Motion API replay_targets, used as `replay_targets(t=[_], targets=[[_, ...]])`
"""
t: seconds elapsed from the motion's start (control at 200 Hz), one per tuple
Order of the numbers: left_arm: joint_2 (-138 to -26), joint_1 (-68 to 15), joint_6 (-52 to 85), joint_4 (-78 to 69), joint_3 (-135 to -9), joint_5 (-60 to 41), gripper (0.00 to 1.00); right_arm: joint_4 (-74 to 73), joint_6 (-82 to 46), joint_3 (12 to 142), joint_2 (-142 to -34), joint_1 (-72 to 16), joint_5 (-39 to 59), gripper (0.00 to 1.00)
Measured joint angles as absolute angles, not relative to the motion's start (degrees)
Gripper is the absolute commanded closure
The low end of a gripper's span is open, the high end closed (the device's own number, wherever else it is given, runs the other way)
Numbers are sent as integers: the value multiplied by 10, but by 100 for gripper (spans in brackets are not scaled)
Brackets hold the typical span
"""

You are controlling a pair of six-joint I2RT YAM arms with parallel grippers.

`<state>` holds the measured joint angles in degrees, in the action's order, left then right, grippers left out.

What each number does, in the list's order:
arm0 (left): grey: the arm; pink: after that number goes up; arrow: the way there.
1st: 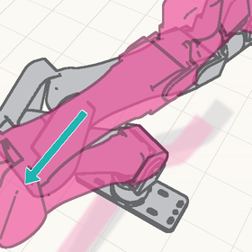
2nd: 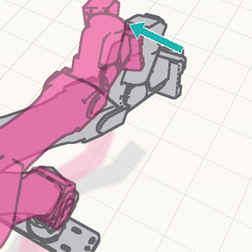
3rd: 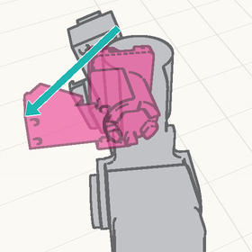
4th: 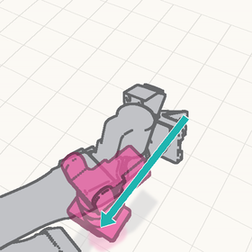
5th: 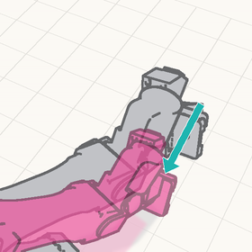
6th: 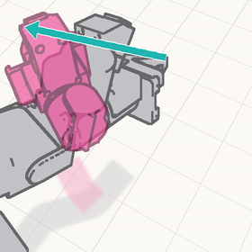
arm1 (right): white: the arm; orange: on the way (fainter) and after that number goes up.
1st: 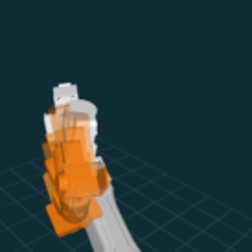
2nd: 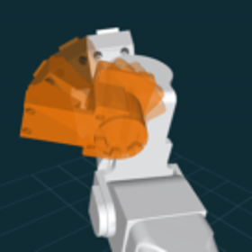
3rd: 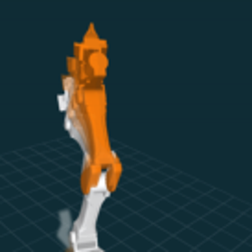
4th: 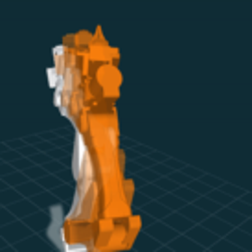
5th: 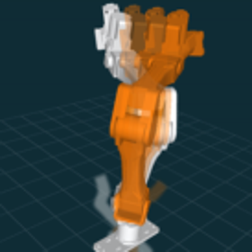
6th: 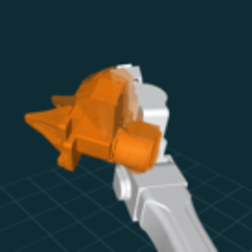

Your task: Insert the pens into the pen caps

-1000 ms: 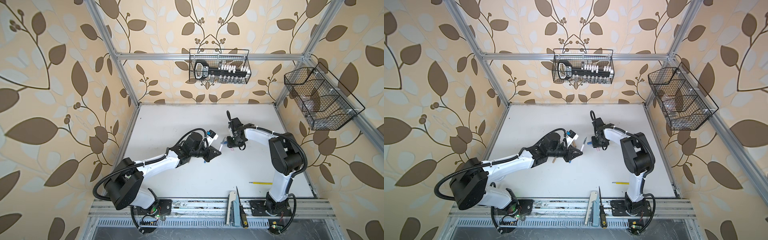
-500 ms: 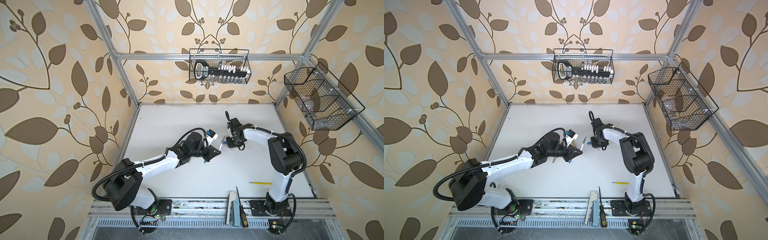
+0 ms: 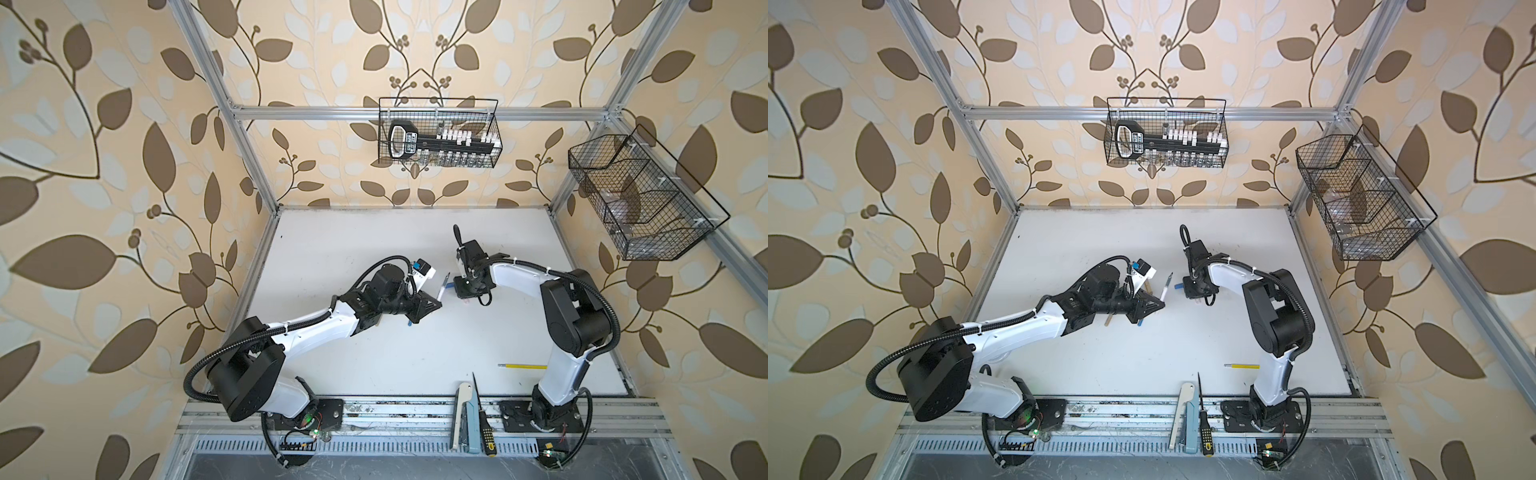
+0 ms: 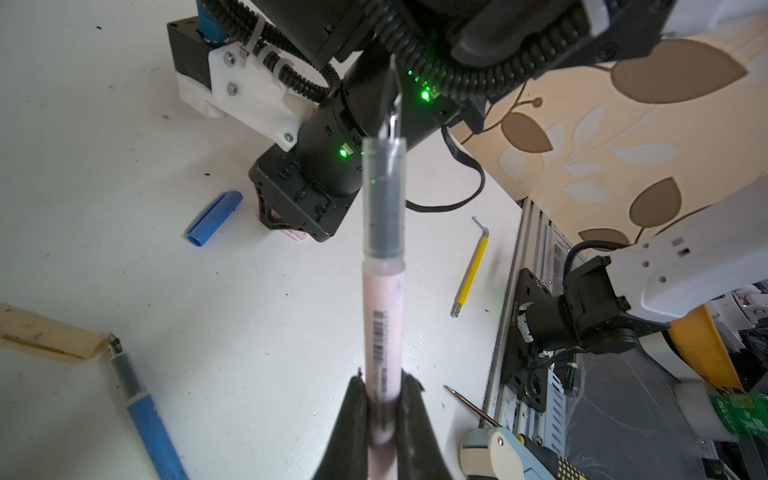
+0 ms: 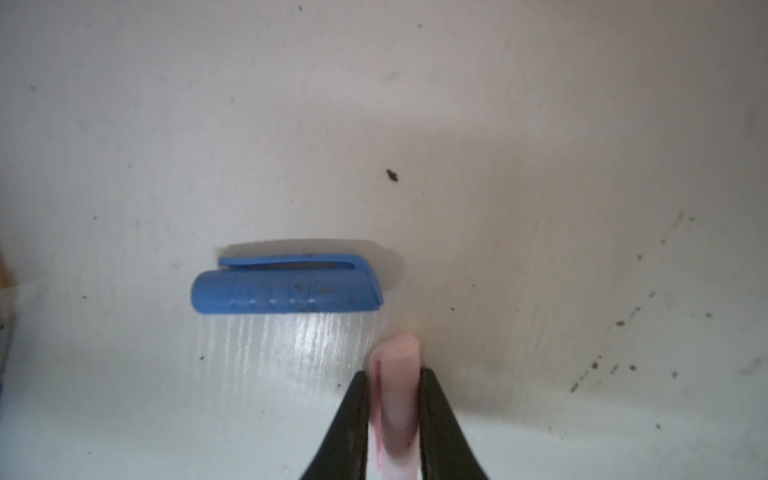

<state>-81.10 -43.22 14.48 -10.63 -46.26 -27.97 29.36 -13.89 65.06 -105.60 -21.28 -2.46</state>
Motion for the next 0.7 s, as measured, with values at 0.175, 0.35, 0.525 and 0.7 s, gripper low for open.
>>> replay_targets(t=[0.175,0.35,0.525,0.7], targets=[[-812,-432,145,-106,-459,-279,100,282,-143,615,-1026,-212,-18,78],[-818,-432,145,-107,-459,-280,100,260,-152,584,-974,-198,-1,79],[-821,-432,145,-107,-459,-280,100,227,-166,545,-903,-174,27,79],[-821,-436,145,-109,-459,-280,100,209,-181,522,-850,-162,51,79]])
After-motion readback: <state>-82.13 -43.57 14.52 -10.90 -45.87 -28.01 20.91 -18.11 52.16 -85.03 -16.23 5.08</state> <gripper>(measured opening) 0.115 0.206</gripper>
